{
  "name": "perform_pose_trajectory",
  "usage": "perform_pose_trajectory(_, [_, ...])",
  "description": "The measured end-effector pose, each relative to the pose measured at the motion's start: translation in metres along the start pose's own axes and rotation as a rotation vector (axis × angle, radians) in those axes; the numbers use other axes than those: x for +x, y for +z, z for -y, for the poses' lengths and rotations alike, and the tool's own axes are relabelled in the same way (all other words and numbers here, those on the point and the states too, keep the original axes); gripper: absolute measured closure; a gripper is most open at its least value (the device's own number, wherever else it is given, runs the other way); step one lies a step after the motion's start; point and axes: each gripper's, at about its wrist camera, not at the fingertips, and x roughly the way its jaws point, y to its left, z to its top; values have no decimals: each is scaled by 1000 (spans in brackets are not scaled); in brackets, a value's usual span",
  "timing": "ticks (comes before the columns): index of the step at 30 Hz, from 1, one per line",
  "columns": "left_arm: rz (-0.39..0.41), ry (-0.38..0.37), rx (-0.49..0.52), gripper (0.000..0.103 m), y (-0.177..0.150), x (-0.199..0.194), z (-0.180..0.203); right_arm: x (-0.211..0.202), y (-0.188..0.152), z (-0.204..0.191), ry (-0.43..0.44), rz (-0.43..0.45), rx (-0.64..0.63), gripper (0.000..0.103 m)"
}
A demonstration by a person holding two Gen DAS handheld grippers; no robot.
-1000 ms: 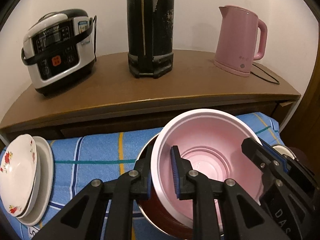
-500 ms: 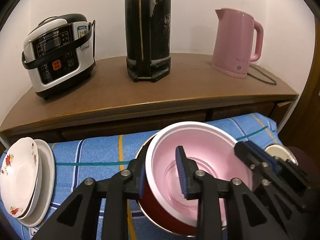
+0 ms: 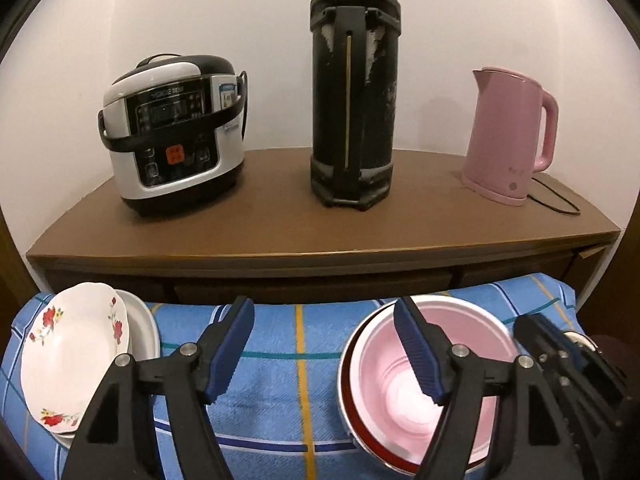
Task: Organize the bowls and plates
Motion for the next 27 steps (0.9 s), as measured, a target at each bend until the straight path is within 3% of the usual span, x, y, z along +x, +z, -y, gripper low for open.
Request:
perform_pose_trajectory(7, [13, 21, 17, 29, -4, -2, 1, -5, 1, 1, 11, 40, 9, 90])
perform_pose_trajectory(12, [11, 28, 4, 29, -6, -3, -3, -10, 0, 0, -2, 79, 2, 80])
perform_pose_trajectory(27, [18, 57, 4, 29, -25, -11, -7, -25, -3, -4, -22, 157, 2, 78])
